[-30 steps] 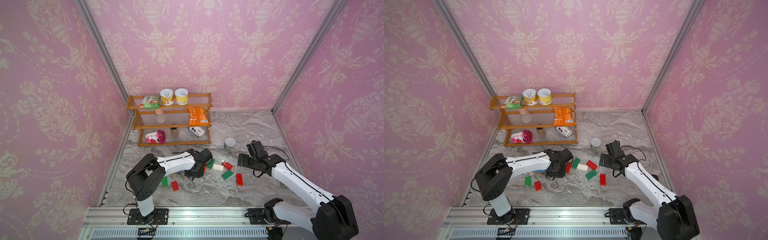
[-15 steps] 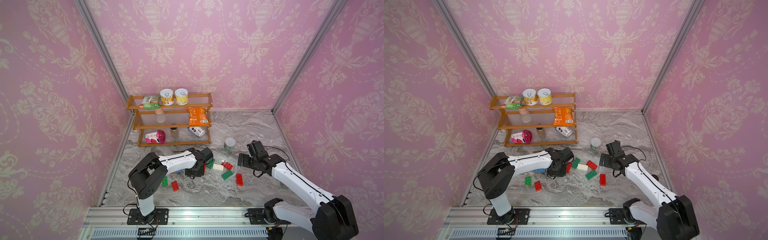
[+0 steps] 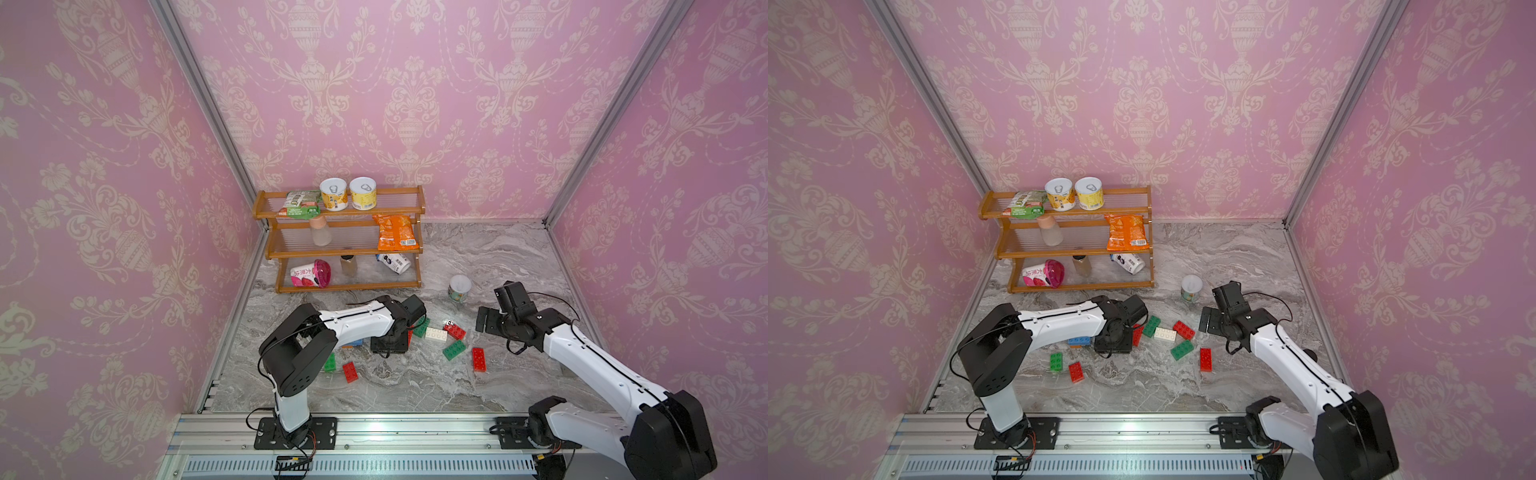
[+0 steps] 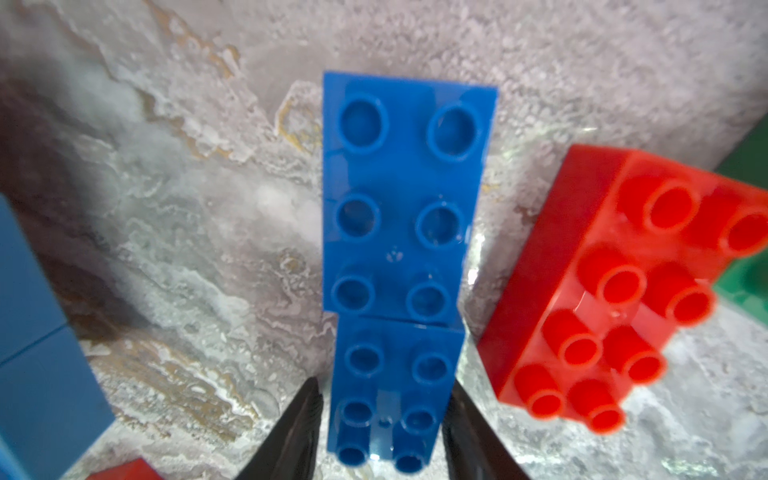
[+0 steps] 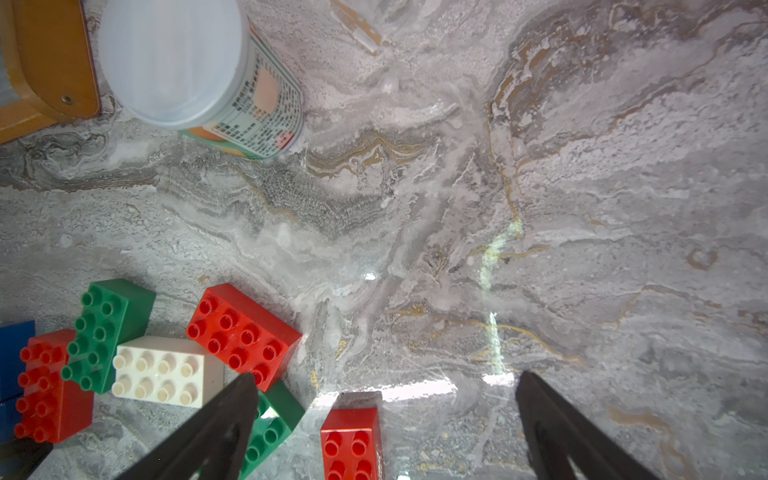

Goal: Assemble a rectangle with lego
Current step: Move the lego brick at the center of the board.

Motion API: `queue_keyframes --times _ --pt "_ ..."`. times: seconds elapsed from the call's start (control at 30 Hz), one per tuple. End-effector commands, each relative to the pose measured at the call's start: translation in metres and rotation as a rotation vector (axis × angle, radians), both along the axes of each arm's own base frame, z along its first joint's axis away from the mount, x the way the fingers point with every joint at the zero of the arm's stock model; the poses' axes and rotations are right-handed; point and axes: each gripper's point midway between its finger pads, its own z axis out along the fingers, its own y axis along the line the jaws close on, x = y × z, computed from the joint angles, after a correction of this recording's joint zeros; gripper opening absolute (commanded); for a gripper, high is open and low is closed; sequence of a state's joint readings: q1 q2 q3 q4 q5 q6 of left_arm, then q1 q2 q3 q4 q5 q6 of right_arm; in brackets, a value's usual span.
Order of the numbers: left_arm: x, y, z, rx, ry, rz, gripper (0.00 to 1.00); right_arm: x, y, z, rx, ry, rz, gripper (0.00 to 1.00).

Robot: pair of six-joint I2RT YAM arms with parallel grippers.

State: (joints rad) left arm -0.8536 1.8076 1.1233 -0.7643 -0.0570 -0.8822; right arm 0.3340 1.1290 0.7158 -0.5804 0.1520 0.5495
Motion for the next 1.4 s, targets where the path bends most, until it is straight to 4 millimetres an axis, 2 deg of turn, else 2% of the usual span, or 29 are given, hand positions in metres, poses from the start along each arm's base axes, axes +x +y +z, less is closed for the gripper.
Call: queue_keyframes --times 0.0,0.2,0.27,0.53,0.9,1.37 --pt "-0.002 0.014 -0.006 0.050 0.009 0.031 0.42 -0.001 -0.002 -0.001 0.007 -0.009 -0.004 1.00" --pt "0.004 0.013 -0.007 0.044 -0.004 0.047 0.34 -0.002 -0.002 -0.002 0.005 -0.007 -0.003 1.00" --pt "0.004 0.014 -0.008 0.046 -0.005 0.051 0.28 -0.002 -0.003 -0.002 0.003 -0.005 -0.004 1.00" --pt "0.004 0.011 -0.008 0.032 0.003 0.030 0.37 -0.002 -0.003 -0.002 0.009 -0.006 -0.009 1.00" --pt "0.004 0.001 -0.013 0.007 0.021 -0.001 0.35 -0.003 -0.003 -0.002 0.012 -0.009 -0.011 1.00" --pt "0.003 0.000 -0.015 0.025 0.029 -0.019 0.36 -0.002 -0.002 -0.003 0.018 -0.010 -0.011 1.00"
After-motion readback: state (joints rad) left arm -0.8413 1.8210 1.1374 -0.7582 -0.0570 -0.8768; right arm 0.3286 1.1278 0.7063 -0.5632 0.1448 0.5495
